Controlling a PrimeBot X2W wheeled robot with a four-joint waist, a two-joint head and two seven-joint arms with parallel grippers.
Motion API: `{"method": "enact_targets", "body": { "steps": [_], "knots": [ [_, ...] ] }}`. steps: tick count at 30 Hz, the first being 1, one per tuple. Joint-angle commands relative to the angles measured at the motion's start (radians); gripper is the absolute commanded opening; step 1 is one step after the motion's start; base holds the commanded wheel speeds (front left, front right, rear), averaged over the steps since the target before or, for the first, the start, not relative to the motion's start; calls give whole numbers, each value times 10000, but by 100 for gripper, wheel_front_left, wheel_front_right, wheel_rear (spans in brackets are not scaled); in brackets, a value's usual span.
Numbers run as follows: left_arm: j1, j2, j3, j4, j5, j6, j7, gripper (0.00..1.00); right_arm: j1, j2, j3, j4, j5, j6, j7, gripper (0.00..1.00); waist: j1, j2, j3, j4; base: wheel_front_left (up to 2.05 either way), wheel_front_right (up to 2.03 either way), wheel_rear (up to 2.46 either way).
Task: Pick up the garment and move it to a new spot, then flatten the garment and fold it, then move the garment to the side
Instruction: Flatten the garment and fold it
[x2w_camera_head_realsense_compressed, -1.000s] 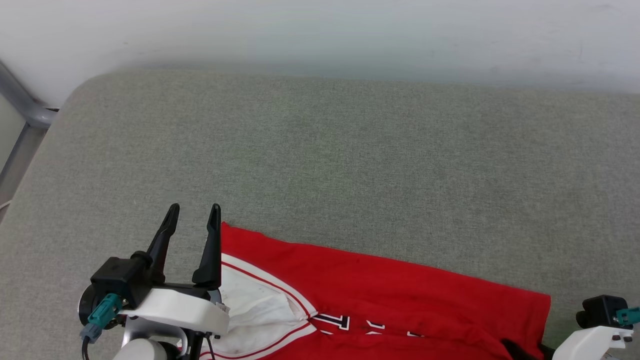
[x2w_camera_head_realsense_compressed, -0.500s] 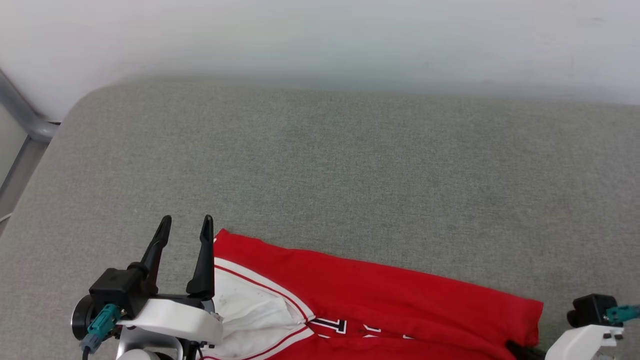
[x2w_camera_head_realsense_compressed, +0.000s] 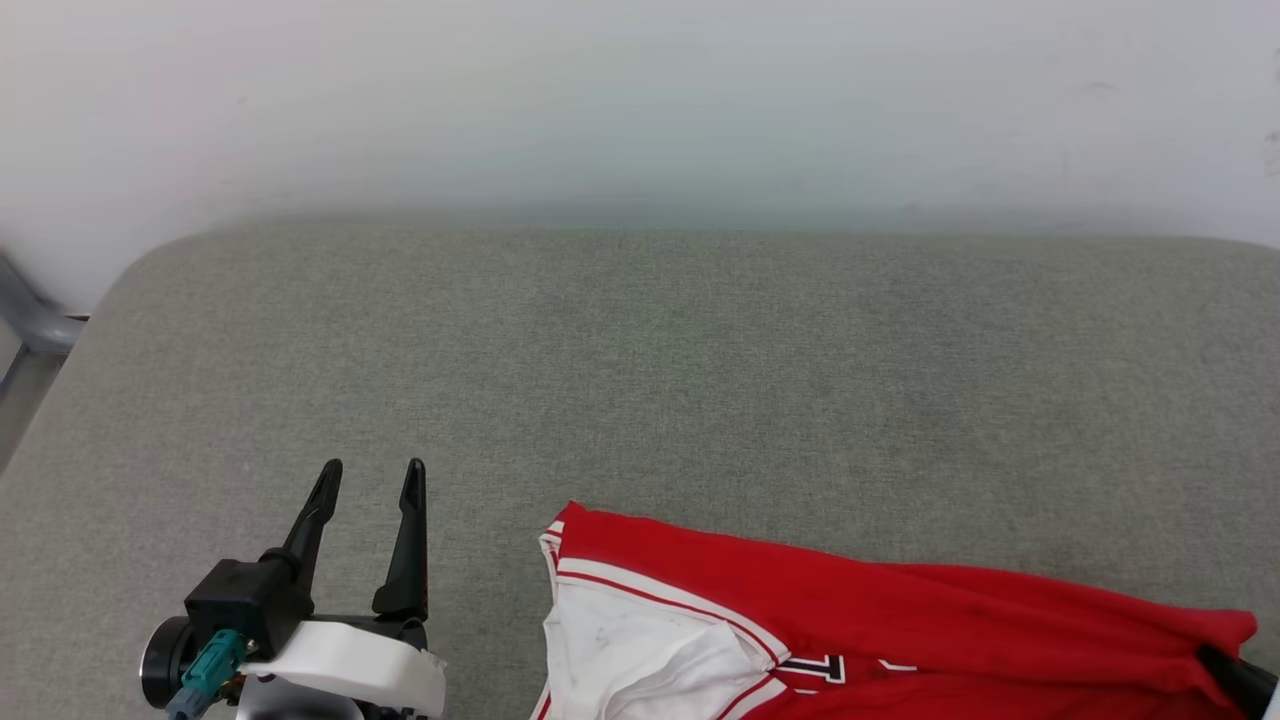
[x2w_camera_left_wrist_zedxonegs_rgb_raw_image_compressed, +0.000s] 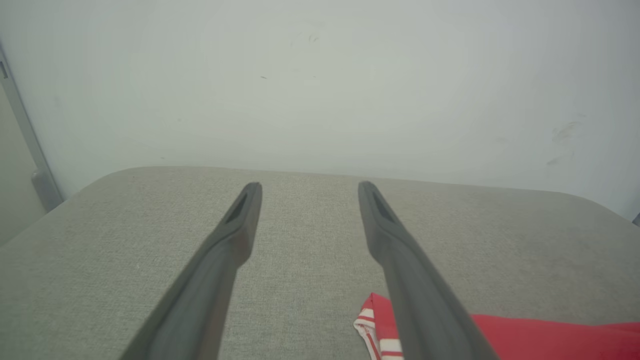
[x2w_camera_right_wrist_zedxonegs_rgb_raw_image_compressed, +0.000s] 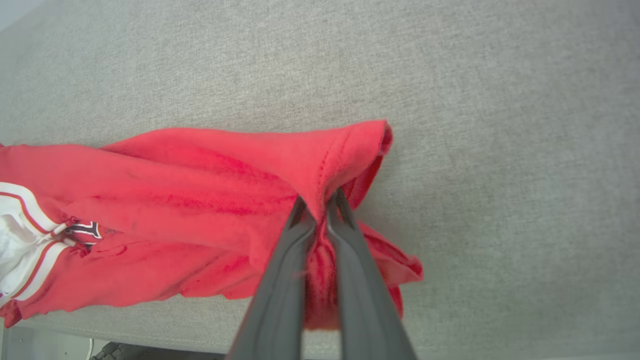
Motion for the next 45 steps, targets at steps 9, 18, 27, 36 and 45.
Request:
{"method": "enact_targets", "body": {
  "steps": [9,18,27,36,45],
  "knots": [
    [160,-17,-112,-64,-12,42,27,100,-297,1851,-850,-460,2972,-10,2477,0,0,-1,-107,-46,0,0,0],
    [-96,-41,-266,-90,-42,-9,139,100,-713,2536,439,-500,6072,-9,3393,0,0,-1,-76,213,0,0,0],
    [-564,-213,-485,4,-54,-181,201,100,-1921,2526,4078,310,7929,-9,851,0,0,-1,278,904,0,0,0],
    [-1017,-563,-599,355,-86,-424,17,100,-2974,2514,6705,1343,8480,-9,-1197,0,0,-1,1155,1671,0,0,0],
    [-1322,-904,-497,902,21,-759,-157,100,-3406,2499,7339,3425,7722,-9,-2664,96,0,-1,1663,1642,0,0,0]
  ]
}}
